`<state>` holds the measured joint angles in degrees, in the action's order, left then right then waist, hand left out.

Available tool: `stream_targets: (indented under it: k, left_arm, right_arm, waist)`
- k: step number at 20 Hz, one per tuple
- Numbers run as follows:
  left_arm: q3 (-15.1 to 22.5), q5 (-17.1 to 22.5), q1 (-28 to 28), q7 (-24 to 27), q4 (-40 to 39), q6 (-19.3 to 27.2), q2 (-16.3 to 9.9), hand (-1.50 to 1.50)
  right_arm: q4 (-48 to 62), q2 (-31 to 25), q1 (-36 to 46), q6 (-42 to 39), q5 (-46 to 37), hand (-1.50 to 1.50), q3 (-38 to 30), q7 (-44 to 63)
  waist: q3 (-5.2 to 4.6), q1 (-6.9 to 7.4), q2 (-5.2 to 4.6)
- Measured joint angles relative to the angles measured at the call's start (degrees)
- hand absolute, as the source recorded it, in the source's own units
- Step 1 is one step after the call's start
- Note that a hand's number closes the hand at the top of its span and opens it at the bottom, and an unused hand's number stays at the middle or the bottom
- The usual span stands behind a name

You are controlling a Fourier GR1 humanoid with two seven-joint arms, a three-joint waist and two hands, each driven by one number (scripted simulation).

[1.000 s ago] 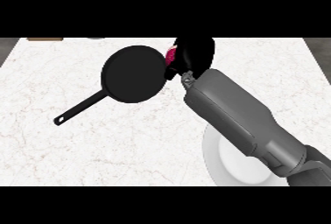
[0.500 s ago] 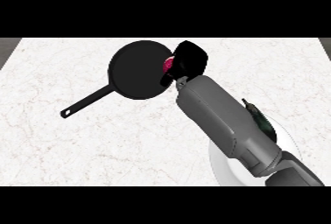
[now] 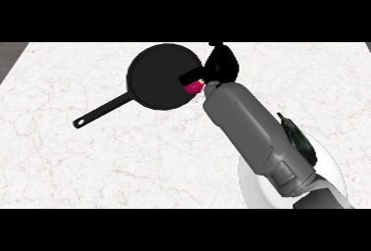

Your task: Pick the cupcake from the plate and place it in the pan

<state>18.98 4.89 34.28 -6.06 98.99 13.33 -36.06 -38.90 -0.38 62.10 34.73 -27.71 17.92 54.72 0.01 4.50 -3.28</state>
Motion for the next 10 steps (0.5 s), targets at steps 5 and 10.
stream_targets:
  k: [5, 10]
  left_arm:
    - [0.0, 0.1, 0.3, -0.1, -0.2, -0.1, 0.0, 0.0]
    - [-0.2, 0.3, 1.4, -0.8, -0.1, 0.2, -0.2, 0.0]
  right_arm:
    - [0.6, 0.1, 1.0, 8.9, -1.5, -1.5, -2.6, -4.1]
    - [1.9, 0.0, 0.8, 18.1, -3.1, -1.5, -6.0, -6.9]
  waist:
    - [0.1, -0.53, 0.49]
    - [0.19, -1.89, 1.03]
